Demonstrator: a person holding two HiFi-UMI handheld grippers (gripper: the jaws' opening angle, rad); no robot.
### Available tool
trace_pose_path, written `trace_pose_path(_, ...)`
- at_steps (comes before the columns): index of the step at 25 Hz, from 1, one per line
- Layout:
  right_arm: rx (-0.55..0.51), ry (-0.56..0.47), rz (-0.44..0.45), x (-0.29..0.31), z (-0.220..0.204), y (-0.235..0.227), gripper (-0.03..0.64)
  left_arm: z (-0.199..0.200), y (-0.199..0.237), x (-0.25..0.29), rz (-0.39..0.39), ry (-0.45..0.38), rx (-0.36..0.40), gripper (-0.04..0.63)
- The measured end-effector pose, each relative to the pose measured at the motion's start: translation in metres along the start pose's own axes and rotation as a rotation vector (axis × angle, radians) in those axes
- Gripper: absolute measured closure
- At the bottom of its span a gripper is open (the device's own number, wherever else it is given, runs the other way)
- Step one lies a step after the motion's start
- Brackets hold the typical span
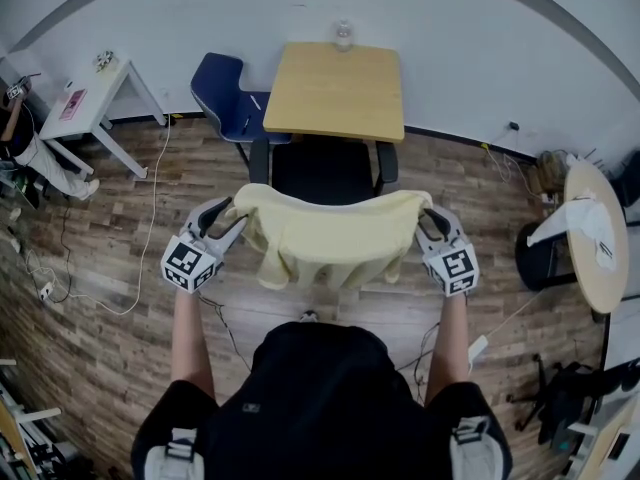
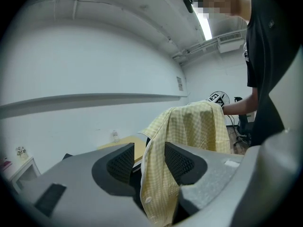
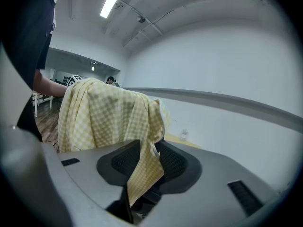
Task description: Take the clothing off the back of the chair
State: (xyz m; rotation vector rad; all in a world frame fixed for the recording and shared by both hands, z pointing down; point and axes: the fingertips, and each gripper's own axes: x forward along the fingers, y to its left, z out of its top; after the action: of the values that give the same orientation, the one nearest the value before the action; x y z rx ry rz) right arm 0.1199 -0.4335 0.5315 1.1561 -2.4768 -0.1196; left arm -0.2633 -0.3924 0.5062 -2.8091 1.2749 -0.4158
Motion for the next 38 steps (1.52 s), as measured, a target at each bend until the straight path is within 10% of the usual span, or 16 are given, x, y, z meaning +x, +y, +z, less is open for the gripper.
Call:
trace_pose_path(8,0.006,-0.073,0.04,0.006,-0.001,0.001,0.568,0.004,-0.004,0.014,-0.058,-0.014,-0.018,0.418)
trace_pose_path(14,0.029,-0.064,0.038,0.005,0.002,0.002,0.606,0.006,-0.016,0.016,-0.11,-0.019,-0.045,0.569)
trace_pose_path(38,0.017,-0.166,-0.189,-0.036,0.027,-0.036,0.611,0.042,-0.005,-0.028,0.285,-0.125,-0.01,0.574)
